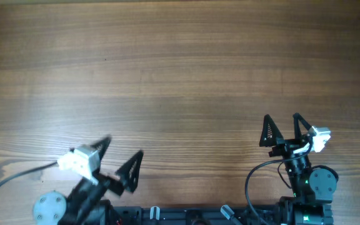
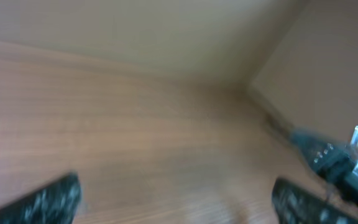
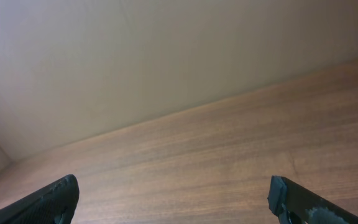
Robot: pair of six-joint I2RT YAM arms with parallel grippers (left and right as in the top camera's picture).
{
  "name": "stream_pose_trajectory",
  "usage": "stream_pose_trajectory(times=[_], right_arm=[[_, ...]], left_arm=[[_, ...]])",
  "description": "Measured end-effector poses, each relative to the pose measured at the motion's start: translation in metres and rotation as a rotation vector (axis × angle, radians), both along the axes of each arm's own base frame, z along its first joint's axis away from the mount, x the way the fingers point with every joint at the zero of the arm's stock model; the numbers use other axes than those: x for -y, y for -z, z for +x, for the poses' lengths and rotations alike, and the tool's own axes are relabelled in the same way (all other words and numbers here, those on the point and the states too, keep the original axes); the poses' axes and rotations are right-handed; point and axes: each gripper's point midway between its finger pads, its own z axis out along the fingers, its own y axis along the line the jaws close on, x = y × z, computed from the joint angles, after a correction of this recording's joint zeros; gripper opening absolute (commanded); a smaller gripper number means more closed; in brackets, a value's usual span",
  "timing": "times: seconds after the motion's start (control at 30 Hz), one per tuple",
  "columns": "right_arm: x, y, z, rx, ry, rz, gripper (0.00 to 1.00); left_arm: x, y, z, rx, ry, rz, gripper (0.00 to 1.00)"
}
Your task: Untangle cables
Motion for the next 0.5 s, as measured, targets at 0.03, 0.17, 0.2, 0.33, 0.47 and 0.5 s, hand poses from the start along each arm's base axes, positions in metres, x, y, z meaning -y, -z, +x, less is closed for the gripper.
stream_pose_trajectory(times=[0.03, 0.17, 0.2, 0.33, 0.47, 0.5], right_arm=[[0.0, 0.0, 0.0, -0.001, 0.0, 0.0, 1.0], [0.0, 0.0, 0.0, 0.001, 0.0, 0.0, 1.0], [0.0, 0.0, 0.0, 0.001, 0.0, 0.0, 1.0], [0.0, 0.0, 0.0, 0.001, 0.0, 0.0, 1.0], [0.0, 0.0, 0.0, 0.001, 0.0, 0.0, 1.0], [0.0, 0.0, 0.0, 0.001, 0.0, 0.0, 1.0]], left_arm=[[0.004, -0.005, 0.01, 0.079, 0.032, -0.006, 1.0], [0.007, -0.022, 0.027, 0.355, 0.048, -0.004, 1.0], [0.006, -0.022, 0.028, 0.368, 0.04, -0.004, 1.0], [-0.02, -0.027, 0.043, 0.374, -0.134, -0.071, 1.0], [-0.057, -0.017, 0.059, 0.335, -0.36, -0.13, 1.0], [-0.065, -0.005, 0.065, 0.309, -0.412, -0.132, 1.0]])
